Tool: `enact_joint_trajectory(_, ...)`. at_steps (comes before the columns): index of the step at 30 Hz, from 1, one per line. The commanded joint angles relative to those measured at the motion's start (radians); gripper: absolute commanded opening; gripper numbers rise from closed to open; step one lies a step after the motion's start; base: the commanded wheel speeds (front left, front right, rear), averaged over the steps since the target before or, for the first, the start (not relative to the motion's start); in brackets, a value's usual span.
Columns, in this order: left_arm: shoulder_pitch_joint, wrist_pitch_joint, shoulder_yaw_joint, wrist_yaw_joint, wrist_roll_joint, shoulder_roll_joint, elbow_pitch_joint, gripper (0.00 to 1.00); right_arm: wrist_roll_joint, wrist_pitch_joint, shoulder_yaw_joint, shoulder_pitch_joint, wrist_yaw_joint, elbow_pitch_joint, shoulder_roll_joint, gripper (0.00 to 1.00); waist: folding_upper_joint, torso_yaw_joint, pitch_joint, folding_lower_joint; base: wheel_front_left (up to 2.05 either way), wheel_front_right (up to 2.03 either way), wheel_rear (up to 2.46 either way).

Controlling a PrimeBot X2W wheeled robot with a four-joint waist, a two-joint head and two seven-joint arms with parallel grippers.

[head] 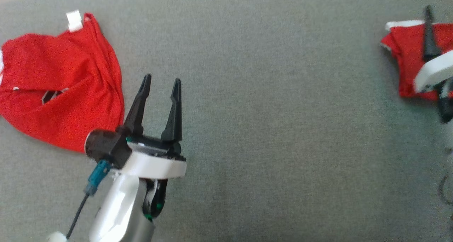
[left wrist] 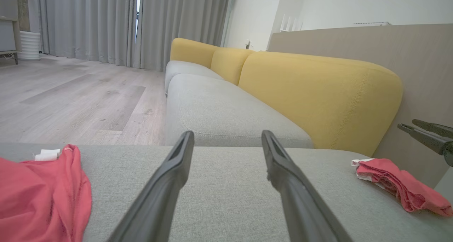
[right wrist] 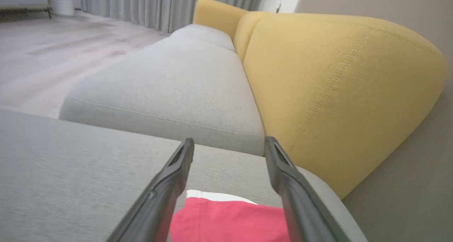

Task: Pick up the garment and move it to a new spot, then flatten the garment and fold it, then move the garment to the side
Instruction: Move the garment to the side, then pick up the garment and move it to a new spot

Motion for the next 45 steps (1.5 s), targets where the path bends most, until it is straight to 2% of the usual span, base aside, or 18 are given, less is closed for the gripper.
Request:
enact_joint_trajectory(1,0.016,-0.005,0.040,0.005,0.009,0.008,-0.038,1.00,0.026,-0.019,0.012,0.057,-0.001,-0.078,0.043,1.00,0.0000,-0.005,-0.054,0.0001,0.00,0.00,0.00)
enact_joint_trajectory(7,0.078,-0.005,0.061,0.006,0.015,0.008,-0.046,1.00,0.090,-0.011,0.034,0.171,-0.001,-0.227,0.198,1.00,0.0000,0.001,-0.128,0.0001,0.00,0.00,0.00)
enact_joint_trajectory(14,0.129,-0.005,0.072,0.005,0.017,0.008,-0.053,1.00,0.158,0.010,0.050,0.280,-0.001,-0.360,0.271,1.00,0.0000,0.015,-0.177,0.0001,0.00,0.00,0.00)
enact_joint_trajectory(19,0.166,-0.005,0.068,0.005,0.022,0.008,-0.051,1.00,0.239,-0.006,0.078,0.392,-0.001,-0.384,0.283,1.00,0.0000,0.025,-0.201,0.0001,0.00,0.00,0.00)
enact_joint_trajectory(26,0.196,-0.005,0.054,0.009,0.017,0.008,-0.040,1.00,0.325,-0.061,0.112,0.495,-0.001,-0.324,0.283,1.00,0.0000,0.033,-0.216,0.0001,0.00,0.00,0.00)
enact_joint_trajectory(37,0.208,-0.005,0.071,0.011,0.019,0.008,-0.029,1.00,0.311,-0.065,0.104,0.564,-0.001,-0.427,0.284,1.00,0.0000,0.030,-0.216,0.0001,0.00,0.00,0.00)
enact_joint_trajectory(45,0.205,-0.005,0.073,0.013,0.014,0.008,-0.022,1.00,0.304,-0.065,0.107,0.575,-0.001,-0.454,0.284,1.00,0.0000,0.028,-0.222,0.0001,0.00,0.00,0.00)
